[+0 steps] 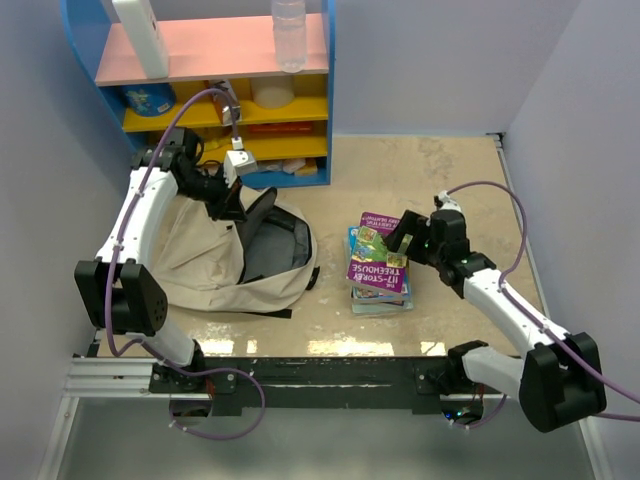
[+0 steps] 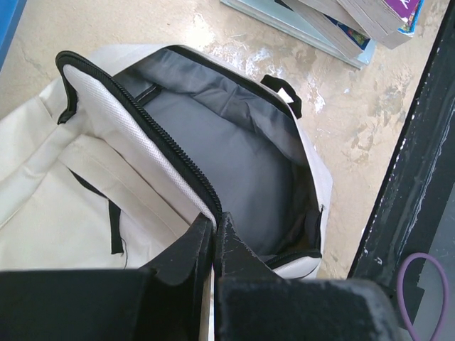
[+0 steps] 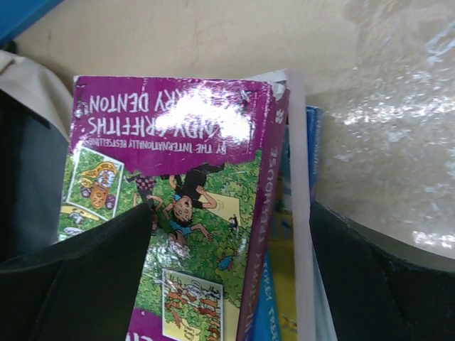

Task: Pack the student bag
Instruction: Pick up the book from the center of the board.

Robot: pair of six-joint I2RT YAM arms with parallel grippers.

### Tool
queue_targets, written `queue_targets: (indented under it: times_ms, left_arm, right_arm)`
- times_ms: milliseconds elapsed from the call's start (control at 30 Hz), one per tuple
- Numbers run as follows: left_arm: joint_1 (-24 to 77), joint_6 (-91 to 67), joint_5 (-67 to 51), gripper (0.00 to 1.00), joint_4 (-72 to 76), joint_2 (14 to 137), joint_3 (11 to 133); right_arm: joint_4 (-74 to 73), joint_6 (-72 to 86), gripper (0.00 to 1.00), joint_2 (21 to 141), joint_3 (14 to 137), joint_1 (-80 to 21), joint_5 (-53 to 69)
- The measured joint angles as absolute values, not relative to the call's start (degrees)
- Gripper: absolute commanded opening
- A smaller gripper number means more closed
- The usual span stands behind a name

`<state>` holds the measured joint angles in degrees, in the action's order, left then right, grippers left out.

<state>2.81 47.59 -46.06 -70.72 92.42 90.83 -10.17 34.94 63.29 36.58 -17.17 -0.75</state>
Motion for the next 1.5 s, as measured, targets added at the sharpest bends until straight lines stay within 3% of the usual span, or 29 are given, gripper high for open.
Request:
queue_targets:
  times_ms: [67, 167, 200, 300, 600, 767, 800, 867, 1000, 1033, 1167, 1500]
  left_arm:
    - [2.81, 47.59, -46.04, 0.00, -70.63, 92.25, 90.52]
    - [2.83, 47.59, -46.04, 0.00, -70.19, 91.83, 89.78]
    - [2.83, 47.62, -46.06, 0.00, -69.95, 91.66, 89.45]
    - [2.83, 47.59, -46.04, 0.00, -69.63, 91.13, 88.49]
    - [2.83, 47.62, -46.26, 0.00, -68.40, 90.30, 86.72]
    - [2.83, 47.62, -46.61, 0.00, -68.20, 90.28, 86.32]
    - [2.83, 47.62, -46.74, 0.00, -68.23, 90.24, 86.32]
    - [2.83, 47.62, -46.87, 0.00, -68.20, 90.24, 86.32]
    - [2.83, 47.62, -46.92, 0.00, -68.23, 90.24, 86.32]
    - [2.83, 47.62, -46.92, 0.00, -68.23, 90.21, 86.32]
    - [2.83, 47.62, -46.92, 0.00, -68.23, 90.19, 86.32]
    - [2.83, 47.57, -47.33, 0.00, -68.60, 90.19, 86.65]
  right_arm:
    - [-7.44, 36.12, 0.81, 63.57, 35.31, -16.29, 1.56]
    - [-2.33, 38.19, 0.58, 64.88, 33.58, -14.85, 5.43]
    - [-1.39, 38.44, 0.40, 64.88, 33.30, -14.41, 5.91]
    - [1.43, 40.03, 0.24, 64.82, 33.08, -13.45, 7.03]
    - [-3.92, 39.53, 0.13, 59.79, 34.13, -13.74, 3.29]
    - [-10.44, 37.69, 0.19, 54.70, 35.79, -13.65, -2.87]
    - [-11.22, 37.41, 0.31, 54.22, 36.01, -13.58, -3.97]
    - [-12.14, 37.21, 0.38, 54.35, 36.21, -13.41, -5.26]
    - [-11.86, 37.23, 0.69, 58.41, 36.03, -13.26, -5.13]
    - [-11.70, 37.23, 0.72, 59.70, 35.75, -13.10, -4.84]
    - [-8.32, 38.41, 0.75, 61.43, 34.33, -12.78, -3.38]
    - [2.31, 43.16, 0.66, 61.80, 29.06, -12.67, 2.15]
